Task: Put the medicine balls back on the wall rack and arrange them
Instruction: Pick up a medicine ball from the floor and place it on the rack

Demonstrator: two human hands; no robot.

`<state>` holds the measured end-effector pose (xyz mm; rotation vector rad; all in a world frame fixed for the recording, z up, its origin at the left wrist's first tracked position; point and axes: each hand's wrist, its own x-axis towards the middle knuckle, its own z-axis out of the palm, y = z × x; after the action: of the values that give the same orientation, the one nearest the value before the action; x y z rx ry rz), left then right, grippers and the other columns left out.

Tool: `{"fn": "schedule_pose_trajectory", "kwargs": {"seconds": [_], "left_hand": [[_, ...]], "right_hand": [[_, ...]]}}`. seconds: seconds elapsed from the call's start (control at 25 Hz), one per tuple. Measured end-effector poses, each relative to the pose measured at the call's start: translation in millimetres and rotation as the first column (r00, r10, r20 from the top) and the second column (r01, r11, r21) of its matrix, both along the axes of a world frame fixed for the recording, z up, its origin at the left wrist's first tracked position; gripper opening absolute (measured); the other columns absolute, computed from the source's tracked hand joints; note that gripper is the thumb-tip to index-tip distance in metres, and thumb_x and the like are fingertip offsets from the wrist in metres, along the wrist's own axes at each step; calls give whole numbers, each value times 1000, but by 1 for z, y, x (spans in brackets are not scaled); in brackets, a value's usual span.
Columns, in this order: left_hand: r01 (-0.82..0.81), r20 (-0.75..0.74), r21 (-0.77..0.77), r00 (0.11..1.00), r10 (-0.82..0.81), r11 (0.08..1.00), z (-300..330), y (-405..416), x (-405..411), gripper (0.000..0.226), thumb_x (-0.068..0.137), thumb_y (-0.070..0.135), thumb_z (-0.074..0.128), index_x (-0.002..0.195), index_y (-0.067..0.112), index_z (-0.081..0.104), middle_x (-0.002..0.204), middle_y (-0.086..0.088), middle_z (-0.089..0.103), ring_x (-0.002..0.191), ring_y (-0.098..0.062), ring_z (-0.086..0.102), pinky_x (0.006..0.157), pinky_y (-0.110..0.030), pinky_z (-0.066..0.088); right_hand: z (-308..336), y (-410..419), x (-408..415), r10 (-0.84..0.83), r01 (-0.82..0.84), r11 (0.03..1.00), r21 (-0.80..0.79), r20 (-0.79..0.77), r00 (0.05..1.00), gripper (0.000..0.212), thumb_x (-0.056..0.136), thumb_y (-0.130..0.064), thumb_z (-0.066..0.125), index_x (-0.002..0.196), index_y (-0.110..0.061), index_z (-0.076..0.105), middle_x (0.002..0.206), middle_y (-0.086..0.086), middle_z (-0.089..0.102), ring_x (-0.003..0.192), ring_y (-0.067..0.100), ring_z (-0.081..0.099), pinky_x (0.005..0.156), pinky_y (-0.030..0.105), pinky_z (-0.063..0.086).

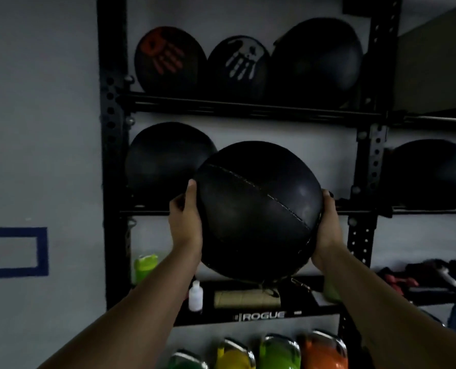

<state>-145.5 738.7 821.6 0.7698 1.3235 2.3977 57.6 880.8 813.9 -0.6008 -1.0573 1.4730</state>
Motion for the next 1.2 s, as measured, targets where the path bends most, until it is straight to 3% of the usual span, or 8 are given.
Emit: {"fn": "schedule_pose_trajectory", "kwargs": {"seconds": [0.12,0.32,0.44,0.56,0.64,0.88,1.04,1.2], "left_hand": [[10,-12,36,1000,-10,999,14,62,-12,49,94,64,61,125,26,60,132,-4,68,120,-24,66,107,-42,52],[24,-38,77,999,-21,997,45,141,-35,55,94,67,59,134,29,59,125,5,68,110,-14,65,83,-27,50],[-3,-47,82,999,7,997,61,180,-47,48,94,69,57,128,34,56,113,12,65,103,-8,63,79,-27,49],[-64,-41,100,997,69,993,71,217,-55,44,94,69,55,122,36,55,113,11,66,107,-12,65,85,-31,51],[-102,-44,102,993,107,990,73,238,-60,47,93,71,55,123,35,55,123,4,67,115,-20,66,99,-40,53],[-257,-32,50,965,259,965,79,315,-66,77,90,76,54,148,26,56,151,-5,54,141,-29,51,119,-52,42],[-406,-268,63,873,408,912,62,350,-73,57,98,57,60,147,29,57,157,1,46,148,-21,41,124,-46,33],[-521,-483,120,713,509,845,51,379,-74,53,97,53,61,146,34,55,156,7,46,147,-14,37,125,-46,29]], "right_hand": [[9,54,-11,1,-1,1000,21,-28,1000,77,93,-72,52,152,-22,54,146,14,65,130,37,65,115,57,50],[41,130,-35,-21,25,997,69,-57,998,74,93,-71,52,148,-23,57,142,12,68,127,35,67,113,56,52],[67,177,-51,-11,15,995,100,-38,999,72,92,-69,52,144,-20,59,140,12,70,126,34,69,112,56,53],[84,229,-68,20,-13,990,141,-49,999,70,93,-67,53,143,-18,61,138,12,71,125,33,70,111,55,54],[91,259,-80,67,-57,987,153,-58,996,71,92,-67,54,143,-19,62,138,12,71,125,33,70,111,55,54],[97,354,-109,107,-100,980,171,-35,994,68,93,-59,54,142,-12,62,140,16,69,130,39,66,114,56,50],[92,368,-124,11,-21,935,353,29,1000,37,104,-35,59,138,-20,59,123,12,67,123,38,64,111,48,52],[92,364,-143,-150,-14,824,567,241,959,57,89,-64,48,143,-45,50,152,5,44,143,30,46,121,55,38]]}}
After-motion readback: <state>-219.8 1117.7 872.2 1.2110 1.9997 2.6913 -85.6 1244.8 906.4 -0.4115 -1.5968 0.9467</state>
